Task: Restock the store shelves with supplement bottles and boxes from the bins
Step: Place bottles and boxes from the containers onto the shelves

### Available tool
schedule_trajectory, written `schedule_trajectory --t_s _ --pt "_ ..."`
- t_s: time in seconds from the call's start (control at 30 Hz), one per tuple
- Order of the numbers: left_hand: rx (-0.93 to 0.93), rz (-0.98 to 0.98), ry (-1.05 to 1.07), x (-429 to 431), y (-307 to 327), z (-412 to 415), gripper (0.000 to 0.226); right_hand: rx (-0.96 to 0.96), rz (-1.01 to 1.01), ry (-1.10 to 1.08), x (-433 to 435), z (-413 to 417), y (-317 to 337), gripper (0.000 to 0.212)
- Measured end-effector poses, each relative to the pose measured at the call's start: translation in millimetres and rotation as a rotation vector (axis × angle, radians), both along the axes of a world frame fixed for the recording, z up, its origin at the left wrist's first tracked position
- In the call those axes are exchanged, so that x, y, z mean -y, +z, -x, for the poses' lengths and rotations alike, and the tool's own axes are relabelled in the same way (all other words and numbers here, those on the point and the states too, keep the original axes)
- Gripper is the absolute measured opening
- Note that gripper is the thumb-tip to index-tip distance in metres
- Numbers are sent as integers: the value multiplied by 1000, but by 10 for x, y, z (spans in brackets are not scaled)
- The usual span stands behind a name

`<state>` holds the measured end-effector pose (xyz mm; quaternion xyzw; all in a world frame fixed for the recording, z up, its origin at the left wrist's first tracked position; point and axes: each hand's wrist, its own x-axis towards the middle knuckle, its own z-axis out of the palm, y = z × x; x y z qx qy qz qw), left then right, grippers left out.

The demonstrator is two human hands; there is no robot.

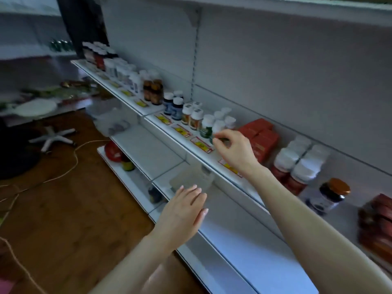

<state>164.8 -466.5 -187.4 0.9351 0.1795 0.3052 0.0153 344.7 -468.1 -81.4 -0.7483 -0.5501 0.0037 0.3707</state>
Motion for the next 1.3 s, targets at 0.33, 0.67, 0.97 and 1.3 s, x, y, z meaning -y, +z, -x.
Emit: schedule_trajectory --t_s 0.33,0.67,0.97,1.3 --pt "-28 80 227 -1409 -11 1250 38 -38 69 164 -1544 1125 -269 22" --pt "-44 139 390 -2830 -247 1718 33 -101 182 327 -3264 1608 -757 25" --pt "-130 223 617 -4504 -272 1989 39 -110 276 460 -5236 1825 -958 28" --pt "-119 314 724 -5940 -434 2566 44 -54 366 576 -6976 2432 -1187 30"
